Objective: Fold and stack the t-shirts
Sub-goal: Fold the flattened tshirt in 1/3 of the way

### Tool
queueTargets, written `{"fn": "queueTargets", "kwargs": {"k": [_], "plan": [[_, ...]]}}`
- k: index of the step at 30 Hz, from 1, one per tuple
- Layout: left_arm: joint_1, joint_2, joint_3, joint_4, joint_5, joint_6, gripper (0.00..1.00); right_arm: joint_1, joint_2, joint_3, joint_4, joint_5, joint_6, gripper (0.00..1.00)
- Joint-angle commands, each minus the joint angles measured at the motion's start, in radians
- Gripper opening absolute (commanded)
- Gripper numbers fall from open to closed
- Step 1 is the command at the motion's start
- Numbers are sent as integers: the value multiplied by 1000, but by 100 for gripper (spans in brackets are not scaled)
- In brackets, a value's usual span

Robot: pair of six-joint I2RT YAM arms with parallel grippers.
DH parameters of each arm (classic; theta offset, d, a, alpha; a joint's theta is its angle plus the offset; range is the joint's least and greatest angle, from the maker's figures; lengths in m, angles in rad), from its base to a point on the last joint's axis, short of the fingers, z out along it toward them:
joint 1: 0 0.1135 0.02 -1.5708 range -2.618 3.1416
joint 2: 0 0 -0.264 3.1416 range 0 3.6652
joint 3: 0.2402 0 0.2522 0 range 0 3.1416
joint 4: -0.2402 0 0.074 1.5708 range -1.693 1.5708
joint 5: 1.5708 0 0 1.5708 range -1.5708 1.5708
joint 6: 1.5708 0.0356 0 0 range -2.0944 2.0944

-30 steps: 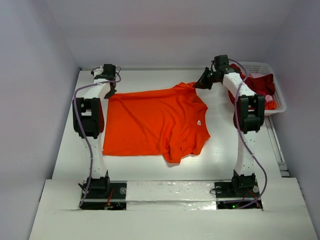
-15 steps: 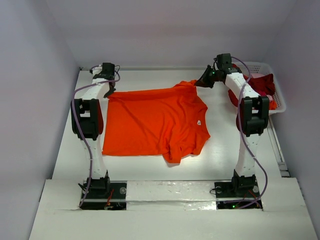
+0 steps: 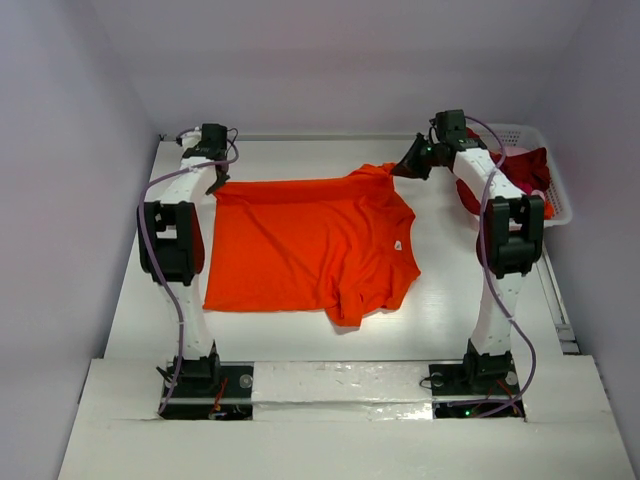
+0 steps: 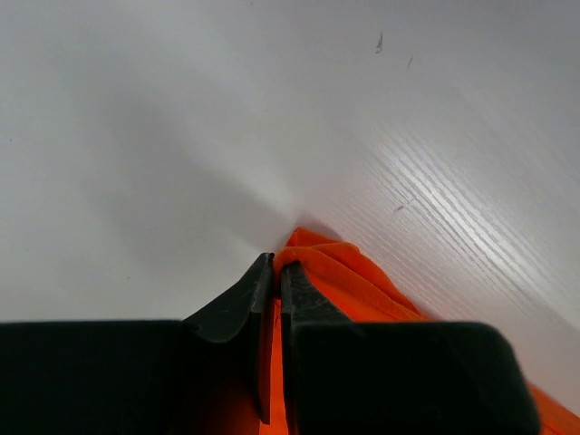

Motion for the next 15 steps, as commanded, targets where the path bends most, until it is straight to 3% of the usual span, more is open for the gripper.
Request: {"fn": "queueTargets", "kwargs": {"k": [1,15], "plan": [[6,-92,-22,-10,-30,-8,0,-11,-77,-24,41,12,-9,0],[6,-124,-86,-4,-27,-5,0,-11,-161,-171,75,11,-18,0]]}}
